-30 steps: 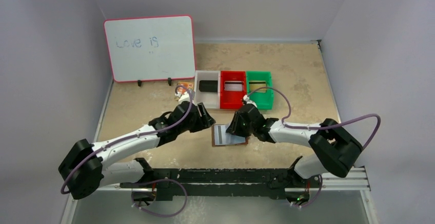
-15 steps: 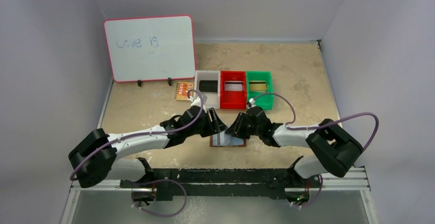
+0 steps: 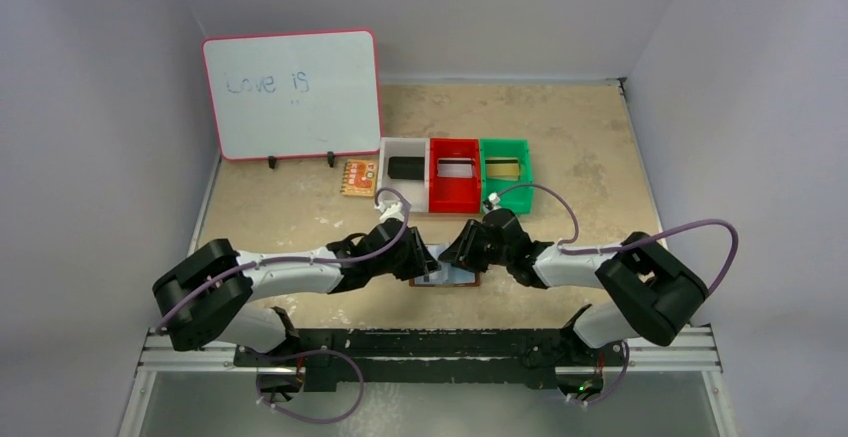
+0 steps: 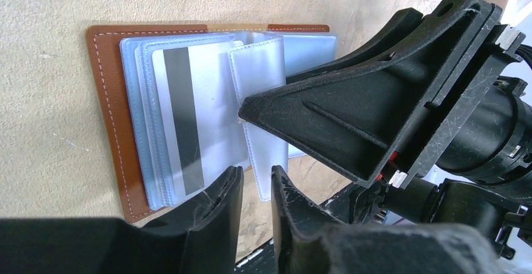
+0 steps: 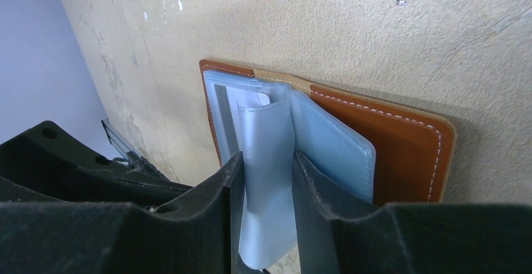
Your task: Take the credit cards out of the card holder
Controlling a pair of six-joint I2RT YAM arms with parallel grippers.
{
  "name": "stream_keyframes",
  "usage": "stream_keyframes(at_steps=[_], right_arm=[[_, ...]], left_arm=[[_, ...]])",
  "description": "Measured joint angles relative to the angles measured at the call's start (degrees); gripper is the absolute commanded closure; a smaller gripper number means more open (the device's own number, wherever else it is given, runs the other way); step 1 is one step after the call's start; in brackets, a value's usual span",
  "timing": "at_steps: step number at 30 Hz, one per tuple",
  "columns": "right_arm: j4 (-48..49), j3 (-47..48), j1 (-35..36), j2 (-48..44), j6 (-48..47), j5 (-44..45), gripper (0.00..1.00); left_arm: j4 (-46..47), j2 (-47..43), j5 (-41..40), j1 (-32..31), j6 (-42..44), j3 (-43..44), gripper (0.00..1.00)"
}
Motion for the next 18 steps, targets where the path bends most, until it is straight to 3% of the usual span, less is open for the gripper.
stream_keyframes(at_steps=[8, 15, 18], right_arm=[[0.1, -0.1, 0.0, 0.0, 0.1, -0.1, 0.63], [0.1, -0.1, -0.1, 0.0, 0.1, -0.2, 0.62], [0.2, -0.1, -0.2, 0.0, 0.1, -0.4, 0.56]], left_arm=[[1.2, 2.1, -0.2, -0.3, -0.6, 0.0, 1.00], [0.7, 4.7, -1.5, -0.7, -0.6, 0.0, 1.00], [0.9, 5.3, -1.9, -0.7, -0.6, 0.1, 1.00]])
